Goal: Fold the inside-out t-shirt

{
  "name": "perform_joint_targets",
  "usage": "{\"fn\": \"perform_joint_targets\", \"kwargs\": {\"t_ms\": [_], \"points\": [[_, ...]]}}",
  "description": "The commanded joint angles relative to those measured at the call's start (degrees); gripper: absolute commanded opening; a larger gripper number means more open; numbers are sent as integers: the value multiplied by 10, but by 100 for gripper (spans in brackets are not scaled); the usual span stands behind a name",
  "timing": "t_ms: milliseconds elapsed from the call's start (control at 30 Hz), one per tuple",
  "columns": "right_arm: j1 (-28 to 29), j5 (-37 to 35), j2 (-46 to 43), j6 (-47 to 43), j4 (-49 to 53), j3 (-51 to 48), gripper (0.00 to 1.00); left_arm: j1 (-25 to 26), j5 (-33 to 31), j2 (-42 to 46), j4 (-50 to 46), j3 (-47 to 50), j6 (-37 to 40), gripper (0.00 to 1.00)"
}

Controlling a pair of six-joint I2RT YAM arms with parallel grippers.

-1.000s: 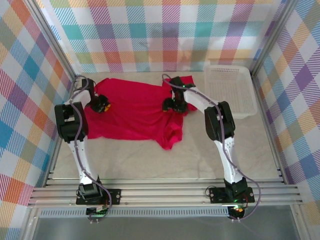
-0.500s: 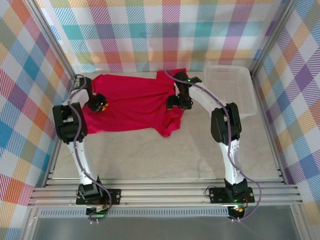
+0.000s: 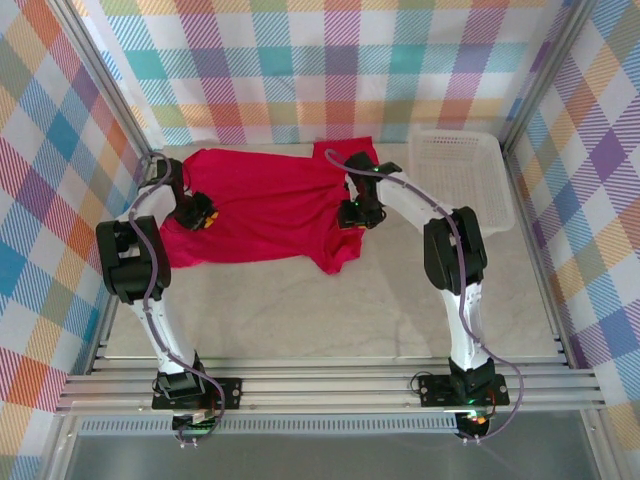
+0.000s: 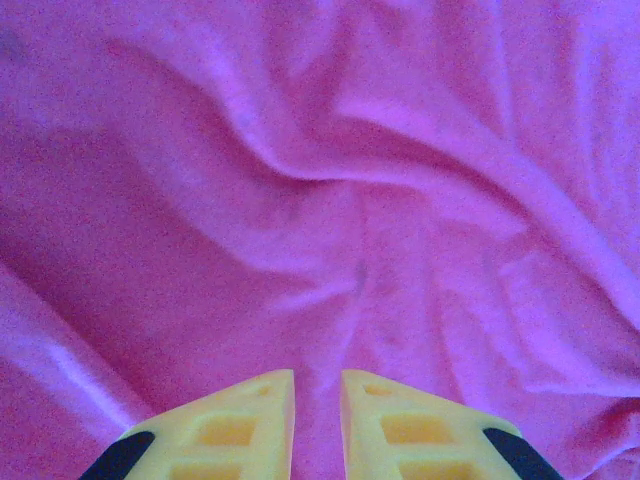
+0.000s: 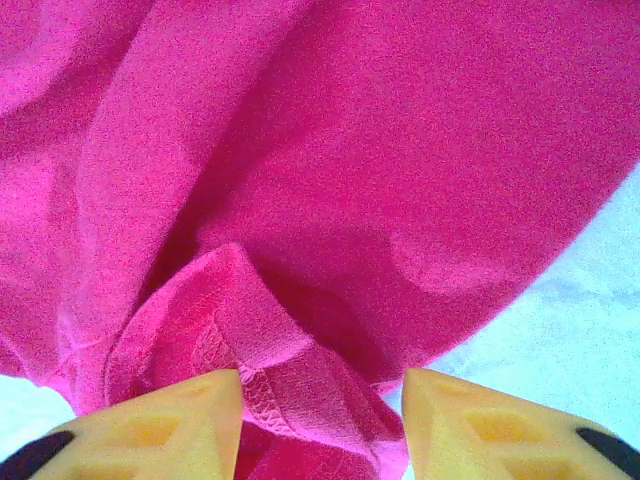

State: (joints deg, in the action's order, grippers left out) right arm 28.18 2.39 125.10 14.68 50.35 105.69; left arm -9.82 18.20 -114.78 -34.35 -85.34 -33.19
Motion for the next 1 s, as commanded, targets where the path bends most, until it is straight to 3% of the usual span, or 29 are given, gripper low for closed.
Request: {"fn": "perform_joint_targets", "kwargs": {"t_ms": [0,100,233,267,300,367,500,667,800,967], "points": [[12,-1,5,-4,13,0,32,1,5,19,-2,6,11,15],[13,3,2,1,11,-11,33,2,5,21,-4,8,12,15],[17,8,-2,7,6,-21,49,1,4,24,-5,6,13,14],[18,7,0,7,7,-20,49,0,4,25,-5,6,13,14],[19,6,1,8,7,-20,48,0,5,25,-5,6,13,14],[19,6,3,10,8,-21,35,-1,5,25,-7,7,14,14],[25,-15,-15,11,27,-22,0,-1,-4,27,-6,10,17,14],[36,-28,-114,33,54,-95,0,-28,-25,-2,16,32,-11,11],[51,7,-238,85,13,-257,0,-60,-17,-41,44,43,-43,11],[100,83,-361,190,-93,-474,0,-65,-13,-57,40,34,-45,11]]}}
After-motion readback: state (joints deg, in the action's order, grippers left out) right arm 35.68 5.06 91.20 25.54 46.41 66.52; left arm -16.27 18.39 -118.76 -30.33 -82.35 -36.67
